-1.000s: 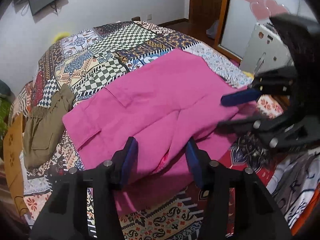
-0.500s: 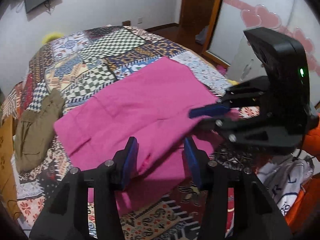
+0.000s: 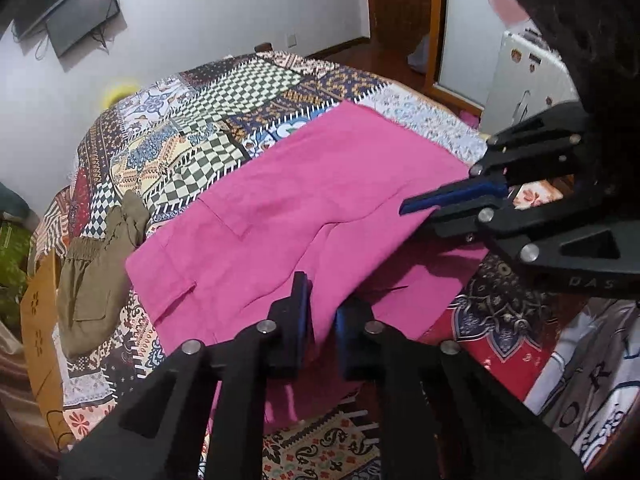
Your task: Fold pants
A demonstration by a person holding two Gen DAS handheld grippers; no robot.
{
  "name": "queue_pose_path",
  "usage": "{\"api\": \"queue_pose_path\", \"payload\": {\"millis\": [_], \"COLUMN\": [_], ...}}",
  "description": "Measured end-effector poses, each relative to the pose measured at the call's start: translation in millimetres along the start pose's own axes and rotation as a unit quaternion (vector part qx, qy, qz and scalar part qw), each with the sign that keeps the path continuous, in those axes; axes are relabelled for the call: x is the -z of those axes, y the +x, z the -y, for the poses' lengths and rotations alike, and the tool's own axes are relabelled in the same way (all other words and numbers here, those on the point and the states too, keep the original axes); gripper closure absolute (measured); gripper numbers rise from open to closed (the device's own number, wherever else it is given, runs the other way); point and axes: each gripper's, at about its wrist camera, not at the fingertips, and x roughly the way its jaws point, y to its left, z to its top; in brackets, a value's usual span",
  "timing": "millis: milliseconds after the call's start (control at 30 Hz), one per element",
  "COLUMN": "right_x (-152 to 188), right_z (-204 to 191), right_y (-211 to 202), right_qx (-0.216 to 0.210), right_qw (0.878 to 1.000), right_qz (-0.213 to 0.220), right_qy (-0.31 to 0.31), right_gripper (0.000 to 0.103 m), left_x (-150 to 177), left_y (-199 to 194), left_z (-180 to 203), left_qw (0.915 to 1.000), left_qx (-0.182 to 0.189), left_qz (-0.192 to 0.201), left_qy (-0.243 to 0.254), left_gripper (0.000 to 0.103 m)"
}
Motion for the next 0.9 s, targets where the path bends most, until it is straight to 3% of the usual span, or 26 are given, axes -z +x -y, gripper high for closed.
{"api": "queue_pose_path", "payload": {"millis": [367, 600, 900], "right_x": [10, 21, 28], "right_z": [-8, -6, 7], "right_y": [-2, 5, -13], "right_qx": [-0.01, -0.016, -0.02], "right_qw": [1.0, 0.999, 0.998], "right_qz": [-0.012, -0.043, -0.06], "right_qy": [-0.005, 0.003, 0.029], "right_gripper": [0.097, 0.096, 0.084], "left_x": [16, 24, 37], "left_y": [-5, -2, -22], "left_z": [5, 7, -5], "left_qw": [0.9996, 0.9989, 0.9964], "left_qx": [0.026, 0.039, 0.066], "left_qz": [-0.01, -0.019, -0.02], "left_qy": [-0.009, -0.017, -0.049], "left_gripper": [0.094, 0.094, 0.086]}}
